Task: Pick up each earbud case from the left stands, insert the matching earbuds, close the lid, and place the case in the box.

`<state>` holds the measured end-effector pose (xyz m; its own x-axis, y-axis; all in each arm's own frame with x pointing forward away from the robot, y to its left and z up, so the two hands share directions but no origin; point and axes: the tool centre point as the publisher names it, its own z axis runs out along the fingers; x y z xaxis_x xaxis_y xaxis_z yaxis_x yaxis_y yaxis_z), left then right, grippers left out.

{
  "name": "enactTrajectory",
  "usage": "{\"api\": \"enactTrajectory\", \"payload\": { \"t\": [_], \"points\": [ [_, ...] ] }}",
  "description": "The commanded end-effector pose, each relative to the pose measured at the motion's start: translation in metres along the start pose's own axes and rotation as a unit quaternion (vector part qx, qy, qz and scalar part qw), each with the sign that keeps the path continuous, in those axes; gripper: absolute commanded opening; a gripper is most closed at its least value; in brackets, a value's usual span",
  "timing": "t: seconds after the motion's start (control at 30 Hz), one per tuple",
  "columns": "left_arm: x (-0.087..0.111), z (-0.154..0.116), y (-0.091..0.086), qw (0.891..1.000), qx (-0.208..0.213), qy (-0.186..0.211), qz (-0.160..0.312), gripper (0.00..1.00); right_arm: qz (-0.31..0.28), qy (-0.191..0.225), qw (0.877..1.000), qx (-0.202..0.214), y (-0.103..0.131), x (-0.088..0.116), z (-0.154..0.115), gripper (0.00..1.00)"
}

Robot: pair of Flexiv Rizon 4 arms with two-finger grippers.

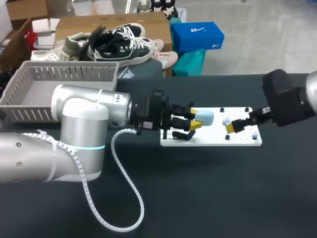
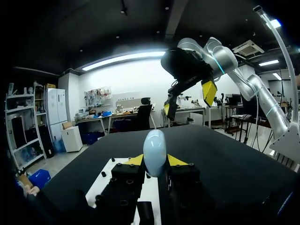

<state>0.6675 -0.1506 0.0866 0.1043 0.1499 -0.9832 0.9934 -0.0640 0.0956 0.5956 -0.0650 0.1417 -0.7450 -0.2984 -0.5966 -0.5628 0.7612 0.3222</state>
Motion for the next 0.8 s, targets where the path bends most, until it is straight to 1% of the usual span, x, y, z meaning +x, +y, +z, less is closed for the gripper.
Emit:
{"api": "enactTrajectory", "payload": {
  "t": [0.03, 0.13, 0.27, 0.37, 0.47, 0.63, 0.8],
  "points": [
    [0.001, 0.001, 0.001, 1.000, 0.000, -0.001, 0.001, 0.00, 0.006, 0.009, 1.000, -0.023, 0.006, -0.010, 0.029, 1.00],
    [0.001, 0.001, 0.001, 1.000, 0.000, -0.001, 0.001, 0.00, 0.005, 0.014, 1.000, -0.025, 0.009, -0.013, 0.041, 1.00],
    [0.001, 0.001, 0.001, 1.000, 0.000, -0.001, 0.001, 0.00, 0.005, 0.016, 1.000, -0.024, 0.009, -0.019, 0.051, 1.00],
    [0.001, 0.001, 0.001, 1.000, 0.000, -0.001, 0.001, 0.00, -0.002, 0.022, 1.000, -0.008, 0.005, -0.022, 0.059, 1.00],
    [0.001, 0.001, 0.001, 1.000, 0.000, -0.001, 0.001, 0.00, 0.002, 0.026, 1.000, -0.003, 0.001, -0.024, 0.068, 1.00],
    [0.001, 0.001, 0.001, 1.000, 0.000, -0.001, 0.001, 0.00, 0.005, 0.029, 1.000, 0.003, -0.003, -0.026, 0.073, 1.00],
    [0.001, 0.001, 0.001, 1.000, 0.000, -0.001, 0.001, 0.00, 0.012, 0.027, 0.999, 0.016, -0.011, -0.029, 0.073, 1.00]
  ]
}}
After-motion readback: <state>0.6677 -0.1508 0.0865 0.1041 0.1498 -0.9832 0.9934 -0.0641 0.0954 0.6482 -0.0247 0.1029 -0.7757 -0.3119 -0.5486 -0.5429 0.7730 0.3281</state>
